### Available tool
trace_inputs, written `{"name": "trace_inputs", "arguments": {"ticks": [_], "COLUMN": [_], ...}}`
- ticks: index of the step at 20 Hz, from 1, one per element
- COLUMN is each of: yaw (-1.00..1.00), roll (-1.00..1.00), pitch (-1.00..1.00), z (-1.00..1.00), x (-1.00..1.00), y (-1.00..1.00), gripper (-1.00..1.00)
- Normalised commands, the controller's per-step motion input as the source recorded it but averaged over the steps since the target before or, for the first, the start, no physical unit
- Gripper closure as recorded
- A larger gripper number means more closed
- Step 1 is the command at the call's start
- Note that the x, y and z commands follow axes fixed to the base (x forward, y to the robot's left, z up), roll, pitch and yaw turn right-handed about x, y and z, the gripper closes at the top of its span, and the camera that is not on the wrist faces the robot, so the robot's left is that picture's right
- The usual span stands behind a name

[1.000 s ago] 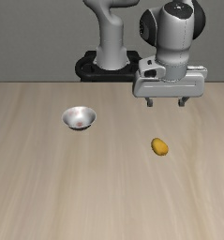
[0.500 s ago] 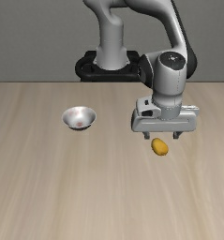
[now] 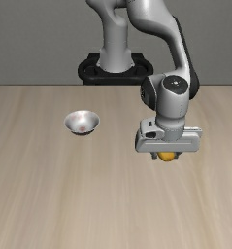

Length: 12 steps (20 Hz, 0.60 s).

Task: Pick the mango on the table and place it on the bowl

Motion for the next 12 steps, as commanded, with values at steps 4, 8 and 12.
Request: {"name": "trace_inputs", "arguments": {"ticks": [4, 8, 12], "yaw": [0.0, 0.0, 0.0], "roll": [0.0, 0.0, 0.0], "pitch": [0.0, 0.0, 0.0], "z": [0.0, 0.0, 1.0], "x": [0.0, 0.0, 0.0], "y": [0.0, 0.0, 0.0], "gripper": [1.0, 1.0, 1.0]}}
